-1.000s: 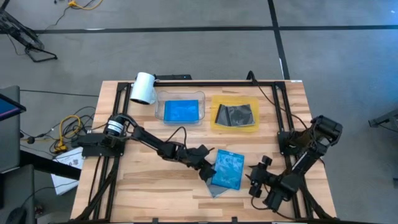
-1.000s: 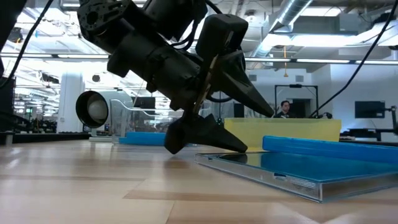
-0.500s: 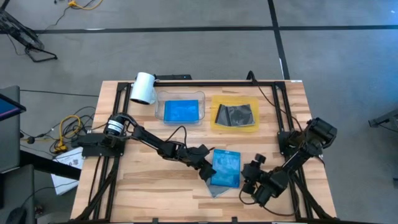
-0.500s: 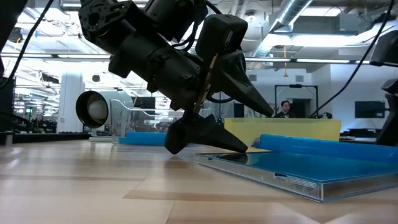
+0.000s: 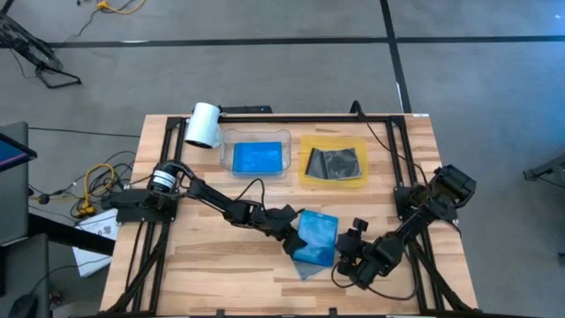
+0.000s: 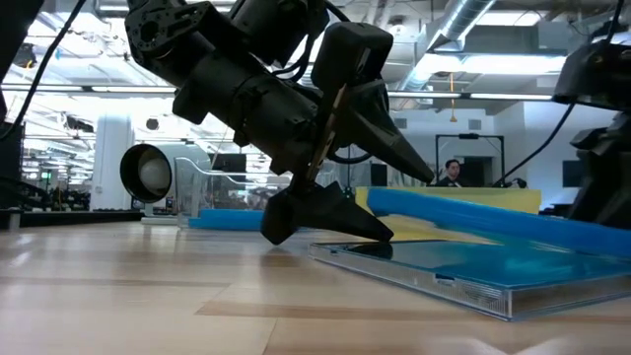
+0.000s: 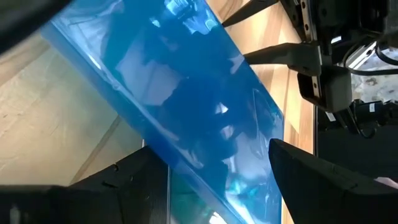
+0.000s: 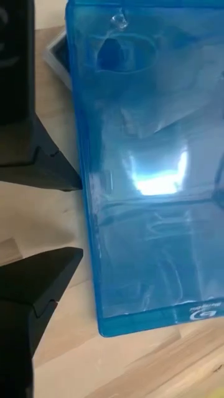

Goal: Pick & place jewel cases by type
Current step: Put the blue CD case into the transparent bin

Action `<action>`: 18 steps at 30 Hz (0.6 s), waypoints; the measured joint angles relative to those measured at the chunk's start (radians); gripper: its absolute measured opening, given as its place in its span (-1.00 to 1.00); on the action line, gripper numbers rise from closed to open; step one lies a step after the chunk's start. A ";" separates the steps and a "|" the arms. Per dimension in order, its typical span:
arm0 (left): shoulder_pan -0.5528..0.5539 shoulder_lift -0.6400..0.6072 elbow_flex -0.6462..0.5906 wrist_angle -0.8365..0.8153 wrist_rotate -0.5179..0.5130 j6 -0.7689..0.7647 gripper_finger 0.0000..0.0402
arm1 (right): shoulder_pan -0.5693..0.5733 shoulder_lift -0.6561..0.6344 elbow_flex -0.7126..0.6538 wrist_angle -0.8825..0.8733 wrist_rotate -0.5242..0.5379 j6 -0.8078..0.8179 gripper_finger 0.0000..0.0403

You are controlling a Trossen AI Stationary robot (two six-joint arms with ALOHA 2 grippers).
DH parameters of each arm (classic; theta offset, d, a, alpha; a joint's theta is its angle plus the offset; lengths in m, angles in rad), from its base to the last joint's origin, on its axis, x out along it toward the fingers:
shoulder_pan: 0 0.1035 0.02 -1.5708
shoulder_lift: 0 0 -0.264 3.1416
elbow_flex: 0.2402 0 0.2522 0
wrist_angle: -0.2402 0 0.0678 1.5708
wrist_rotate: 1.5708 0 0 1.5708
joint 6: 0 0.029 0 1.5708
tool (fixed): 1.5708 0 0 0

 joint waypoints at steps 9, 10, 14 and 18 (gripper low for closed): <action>0.001 0.000 0.000 0.005 -0.001 0.010 0.35 | -0.007 0.000 0.000 0.046 0.030 -0.047 -0.26; 0.001 0.000 0.000 0.009 -0.001 0.011 0.33 | -0.008 0.000 0.000 0.060 0.039 -0.063 -0.26; 0.001 0.000 0.000 0.018 0.001 0.020 0.22 | -0.009 0.000 0.000 0.081 0.062 -0.093 -0.26; 0.001 0.000 0.000 0.027 0.003 0.021 0.10 | -0.009 0.000 0.000 0.078 0.062 -0.093 -0.26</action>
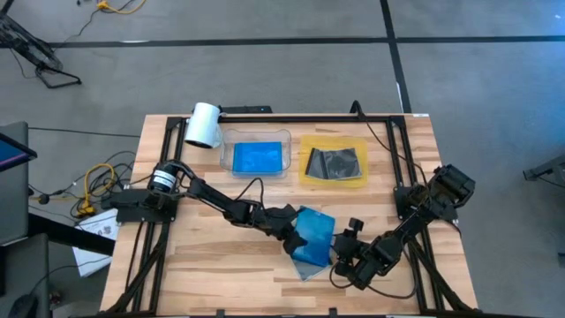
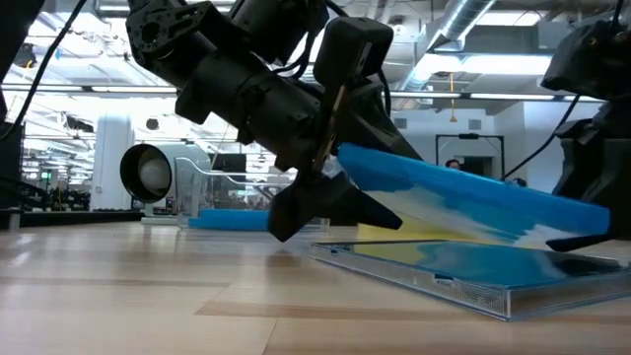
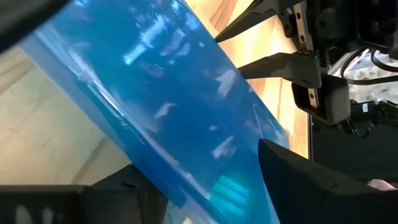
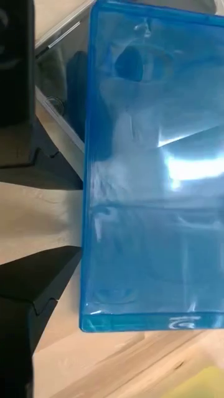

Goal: Pick & place jewel cases by type
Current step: Put the blue CD case into the transparent bin

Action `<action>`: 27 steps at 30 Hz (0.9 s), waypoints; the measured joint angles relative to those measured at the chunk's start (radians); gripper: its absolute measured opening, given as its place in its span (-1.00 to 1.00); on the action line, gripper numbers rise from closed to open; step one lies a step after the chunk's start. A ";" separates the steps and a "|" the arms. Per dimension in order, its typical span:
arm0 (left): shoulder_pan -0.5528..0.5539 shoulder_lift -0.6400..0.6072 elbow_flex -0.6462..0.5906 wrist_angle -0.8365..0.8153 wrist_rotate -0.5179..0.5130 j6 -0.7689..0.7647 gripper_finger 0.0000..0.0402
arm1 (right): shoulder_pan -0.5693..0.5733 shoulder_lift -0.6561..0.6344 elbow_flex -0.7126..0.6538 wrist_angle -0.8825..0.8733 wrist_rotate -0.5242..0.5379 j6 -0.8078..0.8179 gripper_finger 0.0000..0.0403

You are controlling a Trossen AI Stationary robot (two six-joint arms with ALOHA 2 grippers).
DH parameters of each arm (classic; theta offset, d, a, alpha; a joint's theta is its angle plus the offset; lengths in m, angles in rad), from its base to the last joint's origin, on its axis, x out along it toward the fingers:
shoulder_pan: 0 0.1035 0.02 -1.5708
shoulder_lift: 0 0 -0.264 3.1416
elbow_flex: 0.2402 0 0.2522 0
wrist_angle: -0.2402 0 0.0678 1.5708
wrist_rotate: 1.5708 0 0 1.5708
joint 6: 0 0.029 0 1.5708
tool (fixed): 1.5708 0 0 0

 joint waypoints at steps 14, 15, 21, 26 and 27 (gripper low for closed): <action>0.000 0.000 0.000 0.013 0.005 0.048 -0.34 | 0.012 0.000 0.000 -0.026 0.000 0.019 -0.26; 0.000 0.000 0.000 0.013 0.006 0.049 -0.36 | 0.017 -0.001 0.000 -0.043 0.000 0.033 -0.26; 0.000 0.000 0.000 0.023 0.010 0.066 -0.42 | 0.058 -0.005 0.030 -0.260 -0.004 0.204 -0.26; 0.000 0.000 0.000 0.053 0.024 0.085 -0.46 | 0.103 -0.005 0.071 -0.429 -0.002 0.336 -0.26; 0.000 0.000 0.000 0.061 0.028 0.092 -0.46 | 0.111 -0.005 0.076 -0.456 -0.002 0.362 -0.26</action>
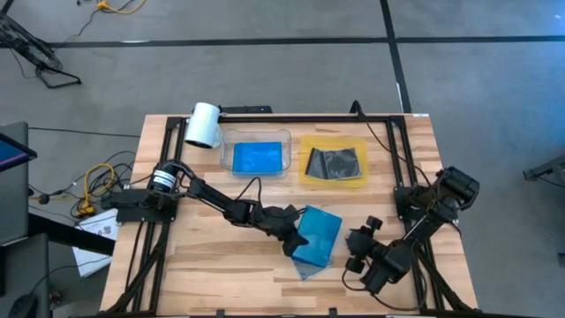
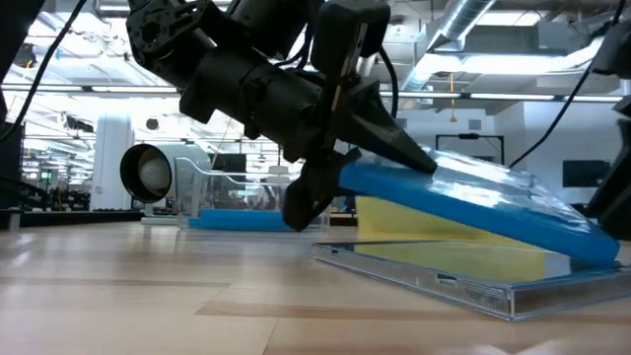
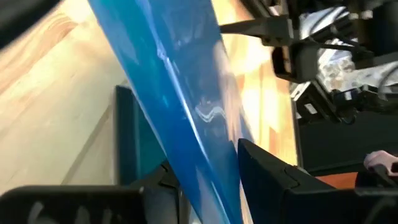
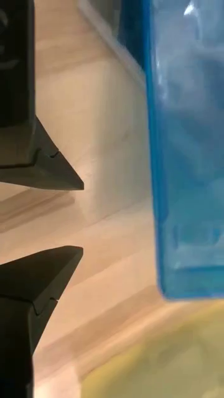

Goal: Pick & place jewel cases by type
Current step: Put the blue CD case into the transparent bin

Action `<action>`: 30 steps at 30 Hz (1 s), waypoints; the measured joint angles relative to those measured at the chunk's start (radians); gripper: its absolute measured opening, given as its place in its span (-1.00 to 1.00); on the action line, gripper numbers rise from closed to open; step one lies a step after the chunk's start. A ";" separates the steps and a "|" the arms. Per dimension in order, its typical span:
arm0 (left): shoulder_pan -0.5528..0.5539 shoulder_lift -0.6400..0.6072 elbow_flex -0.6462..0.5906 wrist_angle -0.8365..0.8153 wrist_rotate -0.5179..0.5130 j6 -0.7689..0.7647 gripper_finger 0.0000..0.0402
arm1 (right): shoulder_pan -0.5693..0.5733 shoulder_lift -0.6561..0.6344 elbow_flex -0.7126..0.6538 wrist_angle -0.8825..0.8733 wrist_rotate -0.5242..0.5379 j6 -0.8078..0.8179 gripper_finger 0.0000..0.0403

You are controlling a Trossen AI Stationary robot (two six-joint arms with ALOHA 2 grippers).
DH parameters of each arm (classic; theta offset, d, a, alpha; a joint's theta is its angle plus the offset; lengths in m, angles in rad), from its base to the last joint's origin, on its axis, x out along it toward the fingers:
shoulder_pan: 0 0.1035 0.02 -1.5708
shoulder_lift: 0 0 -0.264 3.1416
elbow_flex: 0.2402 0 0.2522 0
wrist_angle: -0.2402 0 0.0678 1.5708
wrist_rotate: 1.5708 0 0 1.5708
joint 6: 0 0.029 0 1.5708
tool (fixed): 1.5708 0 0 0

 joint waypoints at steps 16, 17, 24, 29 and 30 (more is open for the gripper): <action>0.000 -0.056 0.000 0.017 0.049 0.121 -0.70 | 0.029 0.000 0.008 -0.056 0.028 0.079 -0.26; 0.000 -0.068 0.000 -0.001 0.045 0.137 -0.71 | 0.029 0.000 0.008 -0.056 0.028 0.079 -0.26; 0.001 -0.177 0.000 -0.164 -0.030 0.245 -0.80 | 0.029 0.000 0.008 -0.054 0.028 0.078 -0.26; 0.001 -0.264 0.000 -0.301 -0.113 0.315 -0.84 | 0.023 0.000 0.008 -0.052 0.034 0.078 -0.26; 0.001 -0.280 0.000 -0.319 -0.126 0.327 -0.85 | 0.022 0.000 0.008 -0.052 0.036 0.078 -0.26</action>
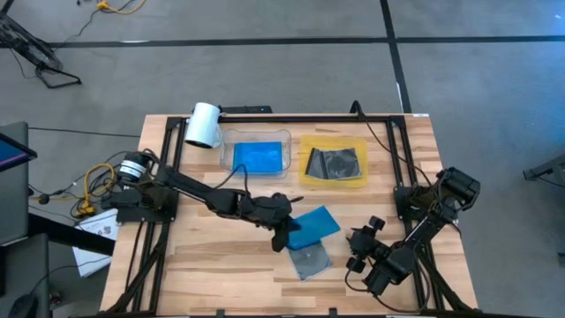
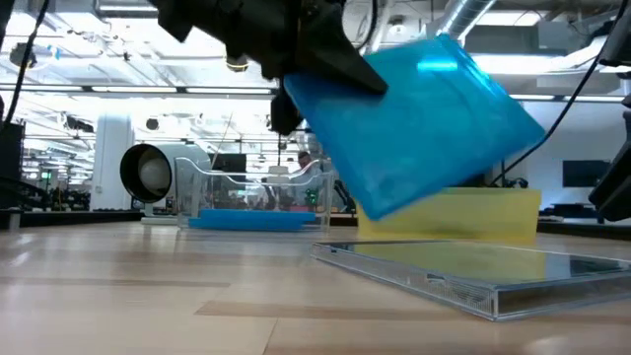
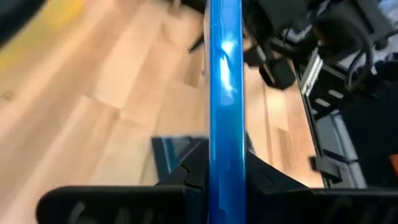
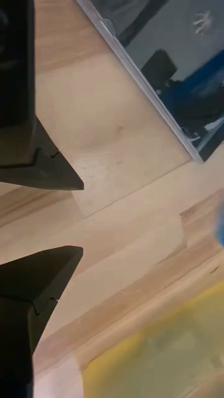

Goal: Pick & place jewel cases by type
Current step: Put the blue CD case into the transparent bin

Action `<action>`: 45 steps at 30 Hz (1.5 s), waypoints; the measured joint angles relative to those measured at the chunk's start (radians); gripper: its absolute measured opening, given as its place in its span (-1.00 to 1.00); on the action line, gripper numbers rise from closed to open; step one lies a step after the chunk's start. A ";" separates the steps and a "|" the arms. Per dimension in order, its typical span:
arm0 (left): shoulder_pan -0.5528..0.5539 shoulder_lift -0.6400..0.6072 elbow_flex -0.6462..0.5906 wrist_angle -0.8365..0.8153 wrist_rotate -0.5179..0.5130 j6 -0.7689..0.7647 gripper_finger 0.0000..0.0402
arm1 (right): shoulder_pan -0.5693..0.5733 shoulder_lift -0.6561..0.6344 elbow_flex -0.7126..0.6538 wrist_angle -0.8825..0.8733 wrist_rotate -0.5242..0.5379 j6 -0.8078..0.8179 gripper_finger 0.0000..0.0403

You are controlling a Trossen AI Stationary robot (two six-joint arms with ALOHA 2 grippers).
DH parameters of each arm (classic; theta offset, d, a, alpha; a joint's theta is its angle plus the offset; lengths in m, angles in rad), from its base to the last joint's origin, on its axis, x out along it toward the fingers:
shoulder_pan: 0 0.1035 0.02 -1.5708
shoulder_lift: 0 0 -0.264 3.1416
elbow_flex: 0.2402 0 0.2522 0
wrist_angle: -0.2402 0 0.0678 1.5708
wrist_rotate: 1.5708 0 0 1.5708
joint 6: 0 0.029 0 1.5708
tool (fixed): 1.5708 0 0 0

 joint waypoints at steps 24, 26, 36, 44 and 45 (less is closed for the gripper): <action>0.000 -0.335 0.001 -0.577 -0.310 0.196 -0.92 | -0.008 0.000 0.000 0.007 0.049 -0.001 -0.26; 0.000 -0.371 0.001 -0.612 -0.331 0.198 -0.92 | -0.015 0.000 0.000 0.006 0.049 -0.002 -0.26; 0.026 -0.482 0.001 -0.778 -0.480 0.362 -0.92 | -0.069 0.000 -0.001 0.035 0.072 -0.067 -0.26; 0.134 -0.500 0.001 -0.836 -0.502 0.496 -0.92 | -0.104 0.000 -0.001 0.069 0.071 -0.116 -0.26; 0.147 -0.500 0.001 -0.833 -0.502 0.516 -0.92 | -0.105 0.000 -0.001 0.069 0.071 -0.117 -0.26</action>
